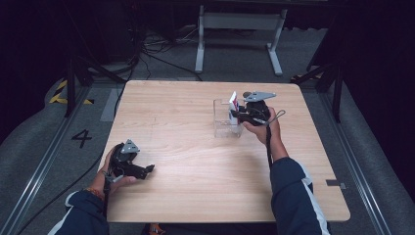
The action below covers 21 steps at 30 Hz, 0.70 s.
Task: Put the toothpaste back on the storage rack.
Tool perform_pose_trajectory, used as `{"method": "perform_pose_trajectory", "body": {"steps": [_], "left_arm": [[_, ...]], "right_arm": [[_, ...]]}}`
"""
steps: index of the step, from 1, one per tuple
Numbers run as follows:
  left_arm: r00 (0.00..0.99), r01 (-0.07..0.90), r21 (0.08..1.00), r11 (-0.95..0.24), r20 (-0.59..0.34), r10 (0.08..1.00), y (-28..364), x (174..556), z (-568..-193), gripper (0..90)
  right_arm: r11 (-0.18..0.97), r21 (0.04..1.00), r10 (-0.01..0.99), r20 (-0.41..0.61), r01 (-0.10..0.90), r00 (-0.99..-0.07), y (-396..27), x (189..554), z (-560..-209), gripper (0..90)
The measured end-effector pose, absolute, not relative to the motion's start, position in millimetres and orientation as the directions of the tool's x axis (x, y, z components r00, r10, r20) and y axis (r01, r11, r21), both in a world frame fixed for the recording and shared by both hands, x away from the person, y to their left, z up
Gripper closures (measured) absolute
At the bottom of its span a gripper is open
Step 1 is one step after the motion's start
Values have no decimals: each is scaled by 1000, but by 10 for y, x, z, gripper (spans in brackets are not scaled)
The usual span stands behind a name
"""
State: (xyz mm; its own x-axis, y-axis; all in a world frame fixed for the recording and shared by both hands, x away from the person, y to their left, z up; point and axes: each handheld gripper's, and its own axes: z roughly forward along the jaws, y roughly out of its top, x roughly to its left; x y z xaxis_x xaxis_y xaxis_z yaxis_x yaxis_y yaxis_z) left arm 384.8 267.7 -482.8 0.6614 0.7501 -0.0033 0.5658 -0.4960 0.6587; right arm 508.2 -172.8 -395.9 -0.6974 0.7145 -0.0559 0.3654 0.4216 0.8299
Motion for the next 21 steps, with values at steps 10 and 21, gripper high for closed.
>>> {"method": "perform_pose_trajectory", "body": {"steps": [10, 21], "left_arm": [[660, 565, 661, -494, -3, 751, 2675, 3848, -4831, 5], [656, 571, 660, -488, -11, 754, 2672, 3842, -4833, 5]], "right_arm": [[447, 805, 711, -57, 389, -700, -1723, 5088, -4042, 671], [416, 817, 717, -24, 400, -697, -1735, 5070, -4031, 605]]}}
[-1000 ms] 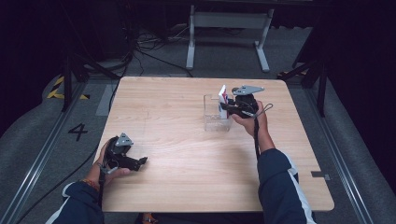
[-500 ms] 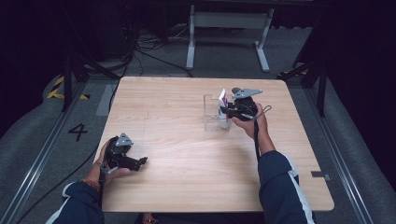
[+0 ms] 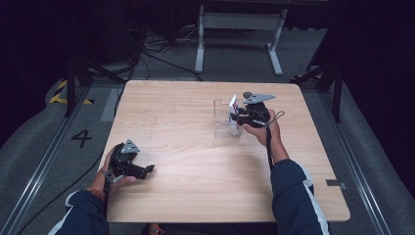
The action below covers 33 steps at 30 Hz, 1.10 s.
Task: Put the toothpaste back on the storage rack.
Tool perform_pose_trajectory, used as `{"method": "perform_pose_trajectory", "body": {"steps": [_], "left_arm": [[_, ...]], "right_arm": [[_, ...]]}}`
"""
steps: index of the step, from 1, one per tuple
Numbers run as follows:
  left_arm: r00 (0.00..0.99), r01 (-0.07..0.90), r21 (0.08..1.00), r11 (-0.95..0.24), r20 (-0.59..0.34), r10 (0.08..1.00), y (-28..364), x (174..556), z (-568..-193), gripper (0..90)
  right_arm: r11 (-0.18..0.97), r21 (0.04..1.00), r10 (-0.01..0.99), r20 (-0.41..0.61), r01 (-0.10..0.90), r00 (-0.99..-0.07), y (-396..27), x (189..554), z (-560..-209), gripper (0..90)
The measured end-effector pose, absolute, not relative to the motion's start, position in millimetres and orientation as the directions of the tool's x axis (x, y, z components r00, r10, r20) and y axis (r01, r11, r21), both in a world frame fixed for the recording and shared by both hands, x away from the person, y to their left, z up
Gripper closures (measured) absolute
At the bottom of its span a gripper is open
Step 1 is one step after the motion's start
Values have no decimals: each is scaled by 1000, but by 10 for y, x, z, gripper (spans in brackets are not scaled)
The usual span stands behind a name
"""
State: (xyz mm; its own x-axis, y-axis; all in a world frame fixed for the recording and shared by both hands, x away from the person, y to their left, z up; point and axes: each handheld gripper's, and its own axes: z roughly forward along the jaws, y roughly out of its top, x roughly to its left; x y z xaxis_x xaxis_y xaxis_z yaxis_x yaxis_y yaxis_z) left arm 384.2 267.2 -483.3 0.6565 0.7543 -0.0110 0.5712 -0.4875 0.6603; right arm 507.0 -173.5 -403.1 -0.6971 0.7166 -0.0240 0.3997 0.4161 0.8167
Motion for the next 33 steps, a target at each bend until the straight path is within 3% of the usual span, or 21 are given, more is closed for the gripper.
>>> {"method": "perform_pose_trajectory", "body": {"steps": [7, 18, 33], "left_arm": [[655, 572, 662, -485, -12, 756, 2670, 3841, -4835, 5], [653, 572, 662, -484, -11, 757, 2670, 3840, -4835, 5], [652, 573, 662, -483, -11, 758, 2669, 3837, -4835, 5]], "right_arm": [[423, 818, 723, -45, 390, -690, -1747, 5027, -4011, 599], [427, 823, 720, -58, 376, -691, -1786, 4940, -3941, 507], [434, 820, 746, -96, 373, -659, -1852, 4837, -3855, 293]]}}
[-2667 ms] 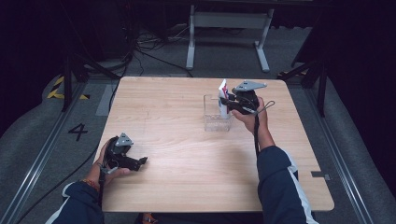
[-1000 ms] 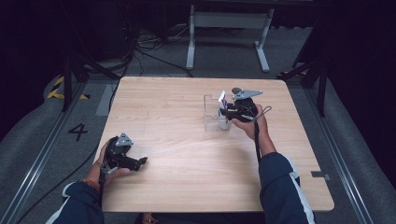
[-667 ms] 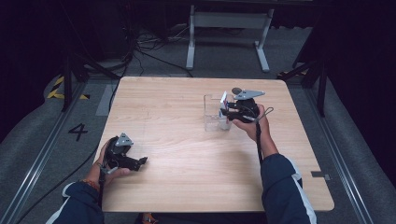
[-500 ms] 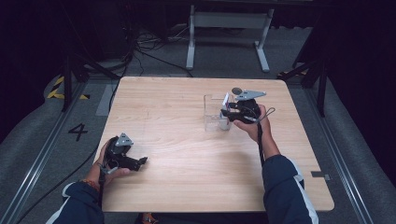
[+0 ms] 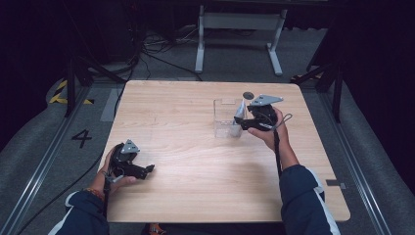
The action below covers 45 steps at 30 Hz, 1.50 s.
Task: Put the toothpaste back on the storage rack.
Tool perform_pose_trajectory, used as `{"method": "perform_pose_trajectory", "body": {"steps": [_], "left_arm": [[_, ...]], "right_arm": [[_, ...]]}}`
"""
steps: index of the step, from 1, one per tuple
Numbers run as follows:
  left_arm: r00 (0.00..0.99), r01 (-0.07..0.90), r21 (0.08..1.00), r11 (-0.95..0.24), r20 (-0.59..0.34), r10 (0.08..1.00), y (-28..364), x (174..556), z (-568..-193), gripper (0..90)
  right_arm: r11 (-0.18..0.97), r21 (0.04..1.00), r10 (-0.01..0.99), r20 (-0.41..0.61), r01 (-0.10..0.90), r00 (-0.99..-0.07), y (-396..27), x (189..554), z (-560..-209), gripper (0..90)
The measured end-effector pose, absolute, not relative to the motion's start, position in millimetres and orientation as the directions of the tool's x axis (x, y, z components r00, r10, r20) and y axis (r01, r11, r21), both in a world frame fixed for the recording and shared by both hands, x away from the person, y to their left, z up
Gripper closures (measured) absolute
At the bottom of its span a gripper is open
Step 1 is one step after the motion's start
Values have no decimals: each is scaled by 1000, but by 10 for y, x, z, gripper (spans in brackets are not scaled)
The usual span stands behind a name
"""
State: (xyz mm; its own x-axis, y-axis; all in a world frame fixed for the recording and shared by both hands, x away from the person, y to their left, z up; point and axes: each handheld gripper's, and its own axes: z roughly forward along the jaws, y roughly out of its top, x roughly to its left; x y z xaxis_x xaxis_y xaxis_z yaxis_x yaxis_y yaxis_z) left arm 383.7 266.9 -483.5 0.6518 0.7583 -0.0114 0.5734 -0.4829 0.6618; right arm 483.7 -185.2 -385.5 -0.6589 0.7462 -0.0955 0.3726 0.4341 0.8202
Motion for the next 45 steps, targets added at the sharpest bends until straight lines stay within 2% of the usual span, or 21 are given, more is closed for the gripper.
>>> {"method": "perform_pose_trajectory", "body": {"steps": [7, 27, 45], "left_arm": [[651, 574, 662, -483, -11, 759, 2669, 3836, -4834, 6], [651, 574, 661, -483, -11, 759, 2669, 3836, -4834, 6], [651, 574, 662, -483, -11, 759, 2669, 3836, -4835, 6]], "right_arm": [[454, 807, 752, -119, 378, -648, -1896, 4739, -3814, 241], [548, 756, 715, -201, 359, -669, -2083, 4414, -3756, 239], [594, 720, 701, -244, 359, -670, -2391, 4102, -3910, 235]]}}
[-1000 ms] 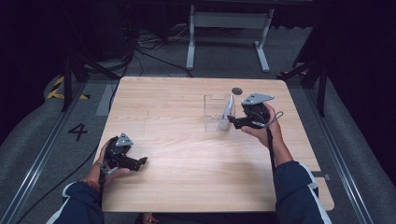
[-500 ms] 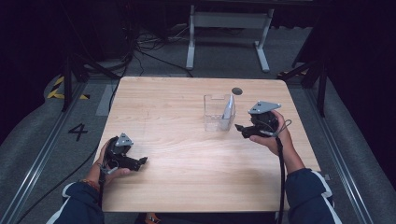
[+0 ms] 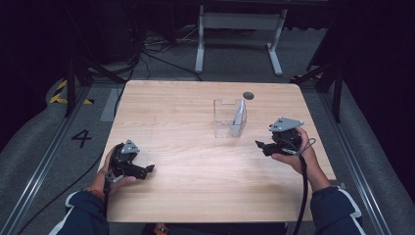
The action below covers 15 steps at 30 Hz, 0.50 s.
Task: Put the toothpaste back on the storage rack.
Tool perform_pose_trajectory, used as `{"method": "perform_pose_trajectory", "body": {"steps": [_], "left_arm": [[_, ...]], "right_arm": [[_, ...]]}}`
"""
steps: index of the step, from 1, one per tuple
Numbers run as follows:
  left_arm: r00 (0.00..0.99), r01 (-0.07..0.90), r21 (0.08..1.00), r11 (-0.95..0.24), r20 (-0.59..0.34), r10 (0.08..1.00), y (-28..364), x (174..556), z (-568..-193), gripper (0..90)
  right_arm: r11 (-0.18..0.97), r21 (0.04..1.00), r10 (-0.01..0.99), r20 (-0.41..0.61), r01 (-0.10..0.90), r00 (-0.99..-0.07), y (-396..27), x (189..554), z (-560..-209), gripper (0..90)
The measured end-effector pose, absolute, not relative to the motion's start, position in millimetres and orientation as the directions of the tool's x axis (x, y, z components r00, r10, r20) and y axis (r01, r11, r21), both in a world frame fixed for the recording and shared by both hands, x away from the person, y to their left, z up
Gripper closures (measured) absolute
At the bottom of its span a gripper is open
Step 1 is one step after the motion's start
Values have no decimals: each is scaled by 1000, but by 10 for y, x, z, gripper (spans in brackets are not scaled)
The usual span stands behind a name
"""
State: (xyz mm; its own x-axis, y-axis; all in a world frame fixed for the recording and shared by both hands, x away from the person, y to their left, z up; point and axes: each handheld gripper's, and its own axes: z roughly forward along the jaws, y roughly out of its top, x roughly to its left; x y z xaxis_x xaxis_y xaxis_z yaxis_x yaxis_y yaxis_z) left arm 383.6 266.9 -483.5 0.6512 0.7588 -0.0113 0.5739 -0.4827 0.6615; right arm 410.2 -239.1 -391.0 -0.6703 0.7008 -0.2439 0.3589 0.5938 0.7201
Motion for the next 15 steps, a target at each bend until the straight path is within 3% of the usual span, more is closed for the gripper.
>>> {"method": "perform_pose_trajectory", "body": {"steps": [15], "left_arm": [[651, 574, 662, -483, -11, 759, 2669, 3836, -4835, 6]], "right_arm": [[615, 693, 701, -262, 376, -663, -2655, 3919, -4126, 234]]}}
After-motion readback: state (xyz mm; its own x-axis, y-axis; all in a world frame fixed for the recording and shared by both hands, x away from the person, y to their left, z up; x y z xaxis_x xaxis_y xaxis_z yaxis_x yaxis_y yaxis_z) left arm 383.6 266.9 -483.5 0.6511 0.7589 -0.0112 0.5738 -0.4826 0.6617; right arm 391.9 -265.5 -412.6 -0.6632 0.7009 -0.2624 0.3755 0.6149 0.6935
